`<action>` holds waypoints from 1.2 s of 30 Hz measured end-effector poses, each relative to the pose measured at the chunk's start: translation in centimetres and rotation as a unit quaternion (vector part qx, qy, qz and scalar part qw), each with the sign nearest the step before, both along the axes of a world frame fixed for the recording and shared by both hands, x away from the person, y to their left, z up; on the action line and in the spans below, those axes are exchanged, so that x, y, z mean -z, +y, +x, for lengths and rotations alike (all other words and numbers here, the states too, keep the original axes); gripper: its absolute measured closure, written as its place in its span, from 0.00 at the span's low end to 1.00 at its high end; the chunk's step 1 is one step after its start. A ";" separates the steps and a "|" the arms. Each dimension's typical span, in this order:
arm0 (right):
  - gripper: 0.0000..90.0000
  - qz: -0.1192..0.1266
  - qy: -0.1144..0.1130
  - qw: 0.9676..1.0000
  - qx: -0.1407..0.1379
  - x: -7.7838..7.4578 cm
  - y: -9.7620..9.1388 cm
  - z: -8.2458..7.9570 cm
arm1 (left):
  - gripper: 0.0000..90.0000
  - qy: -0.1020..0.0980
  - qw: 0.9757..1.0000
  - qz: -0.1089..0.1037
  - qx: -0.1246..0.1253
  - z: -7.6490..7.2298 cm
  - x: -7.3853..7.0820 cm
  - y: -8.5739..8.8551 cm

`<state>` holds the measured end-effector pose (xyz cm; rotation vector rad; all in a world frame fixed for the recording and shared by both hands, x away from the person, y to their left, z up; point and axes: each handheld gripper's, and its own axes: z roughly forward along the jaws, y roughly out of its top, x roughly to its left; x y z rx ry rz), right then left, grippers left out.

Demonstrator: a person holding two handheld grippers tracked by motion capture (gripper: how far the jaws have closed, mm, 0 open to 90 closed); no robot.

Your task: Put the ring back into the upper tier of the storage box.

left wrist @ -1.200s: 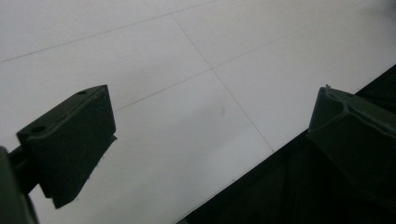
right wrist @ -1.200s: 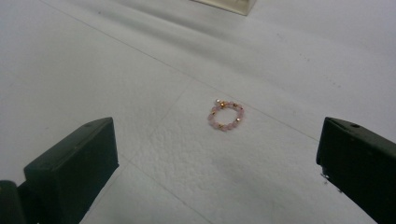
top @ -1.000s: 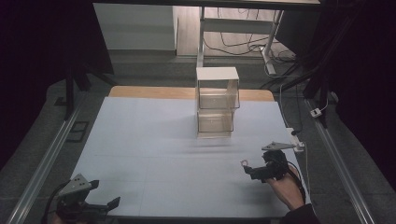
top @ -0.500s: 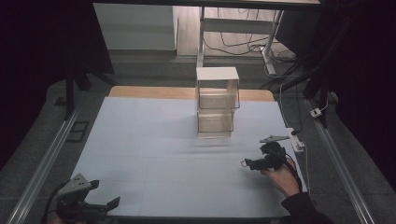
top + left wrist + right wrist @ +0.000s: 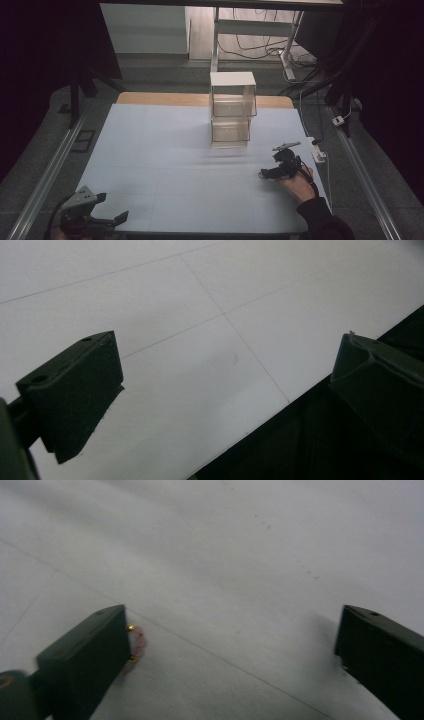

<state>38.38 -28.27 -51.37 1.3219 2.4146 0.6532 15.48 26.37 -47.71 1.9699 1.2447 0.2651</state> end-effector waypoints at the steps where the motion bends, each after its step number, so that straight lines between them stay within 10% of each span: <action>1: 0.14 0.000 0.000 1.000 -0.006 -0.1 0.1 -0.1 | 0.01 0.000 1.000 0.000 0.001 0.0 0.0 0.0; 13: 0.94 -0.006 0.025 0.997 -0.074 -1.2 2.1 -1.3 | 0.01 0.000 1.000 0.001 -0.001 0.0 0.0 0.0; 23: 0.97 0.029 0.042 0.997 -0.054 -1.4 1.7 -1.0 | 0.01 -0.001 1.000 0.000 0.001 0.0 0.0 0.0; 36: 0.97 0.063 -0.010 0.995 -0.070 -3.9 1.9 -1.9 | 0.01 -0.001 1.000 0.001 0.001 0.0 0.0 0.0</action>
